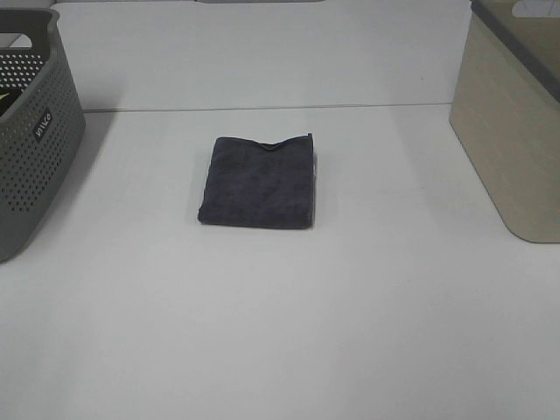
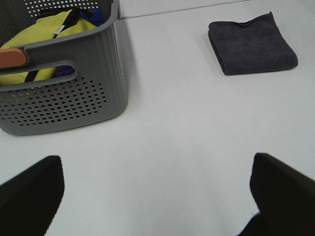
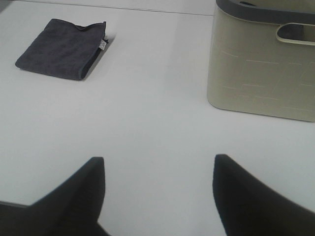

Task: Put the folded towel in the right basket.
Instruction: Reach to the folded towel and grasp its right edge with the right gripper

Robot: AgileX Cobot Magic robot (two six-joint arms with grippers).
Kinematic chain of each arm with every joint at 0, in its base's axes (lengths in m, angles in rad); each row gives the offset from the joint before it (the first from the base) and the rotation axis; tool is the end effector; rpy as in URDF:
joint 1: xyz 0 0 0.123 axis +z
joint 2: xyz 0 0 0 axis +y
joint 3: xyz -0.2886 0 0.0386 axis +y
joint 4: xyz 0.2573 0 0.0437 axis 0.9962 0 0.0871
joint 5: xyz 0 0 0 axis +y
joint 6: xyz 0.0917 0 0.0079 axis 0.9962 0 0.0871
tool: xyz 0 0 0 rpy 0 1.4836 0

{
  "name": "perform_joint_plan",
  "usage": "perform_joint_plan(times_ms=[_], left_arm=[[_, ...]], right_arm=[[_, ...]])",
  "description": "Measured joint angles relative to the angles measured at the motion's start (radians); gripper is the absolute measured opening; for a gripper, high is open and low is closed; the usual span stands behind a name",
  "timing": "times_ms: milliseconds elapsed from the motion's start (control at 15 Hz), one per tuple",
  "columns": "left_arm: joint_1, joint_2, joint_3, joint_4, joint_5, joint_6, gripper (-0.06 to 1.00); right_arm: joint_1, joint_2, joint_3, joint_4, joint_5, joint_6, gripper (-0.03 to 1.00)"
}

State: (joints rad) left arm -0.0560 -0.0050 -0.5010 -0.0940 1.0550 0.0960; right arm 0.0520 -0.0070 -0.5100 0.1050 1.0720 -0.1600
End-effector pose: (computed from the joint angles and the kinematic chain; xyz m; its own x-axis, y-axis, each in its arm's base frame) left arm -0.0032 -0.0074 0.2823 -0.4362 0.0739 -0.8968 0.1506 0.9886 0.0082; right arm -0.0054 0.0082 0.2835 -0.4309 -0.1315 -0.8928 -0.1821 0.9816 -0.0567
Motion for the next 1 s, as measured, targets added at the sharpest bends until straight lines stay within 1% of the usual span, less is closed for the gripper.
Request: perform_joint_plan(times_ms=[1000], left_arm=[[0.000, 0.000, 0.000, 0.000, 0.000, 0.000, 0.98]], right_arm=[[0.000, 0.010, 0.000, 0.000, -0.002, 0.000, 0.61]])
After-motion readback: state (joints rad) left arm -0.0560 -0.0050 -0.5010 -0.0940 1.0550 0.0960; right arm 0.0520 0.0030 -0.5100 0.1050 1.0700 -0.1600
